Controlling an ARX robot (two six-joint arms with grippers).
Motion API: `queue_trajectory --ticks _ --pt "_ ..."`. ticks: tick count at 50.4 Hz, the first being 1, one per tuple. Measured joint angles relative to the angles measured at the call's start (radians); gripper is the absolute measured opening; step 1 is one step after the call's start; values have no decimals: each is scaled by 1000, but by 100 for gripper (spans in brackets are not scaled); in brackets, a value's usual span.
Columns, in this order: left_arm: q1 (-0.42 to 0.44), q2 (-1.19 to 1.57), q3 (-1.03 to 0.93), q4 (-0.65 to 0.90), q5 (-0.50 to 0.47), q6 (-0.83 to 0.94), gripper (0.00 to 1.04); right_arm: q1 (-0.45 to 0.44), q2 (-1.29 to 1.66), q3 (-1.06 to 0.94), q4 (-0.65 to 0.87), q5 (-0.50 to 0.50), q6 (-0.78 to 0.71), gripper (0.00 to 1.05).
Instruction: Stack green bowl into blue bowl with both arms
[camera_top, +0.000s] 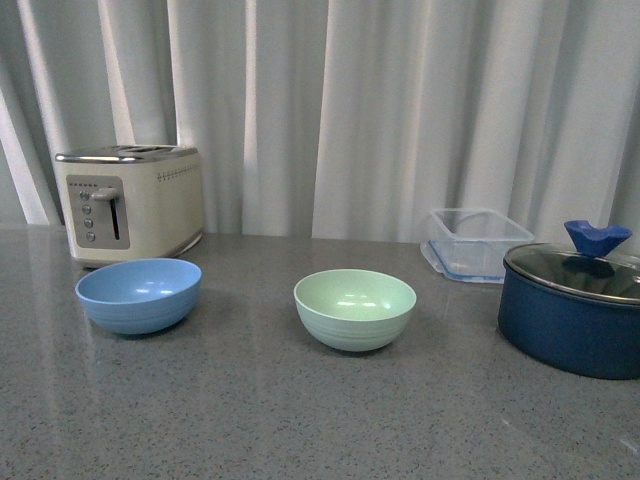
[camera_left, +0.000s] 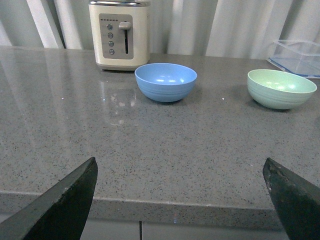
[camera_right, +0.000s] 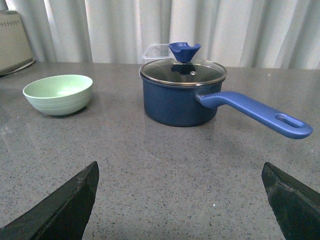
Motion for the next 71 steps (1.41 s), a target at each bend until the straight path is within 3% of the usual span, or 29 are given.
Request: queue_trajectory --ticks 17,20,23,27,38,52,71 --pt "0 0 0 0 0 0 98 0 0 0 0 0 0 95" --pt "-25 96 66 -175 -131 -71 98 0 0 0 0 0 0 95" --pt "-9 235 137 -303 -176 -145 98 0 0 0 0 0 0 95" --pt "54 407 183 -296 -151 -208 98 0 -2 0 0 0 0 95" --pt "215 890 425 57 14 -218 98 0 -2 0 0 0 0 95" --pt "234 1358 852 -85 58 -234 98 0 -2 0 0 0 0 95" --pt "166 1681 1312 -229 19 -261 98 0 -2 0 0 0 0 95"
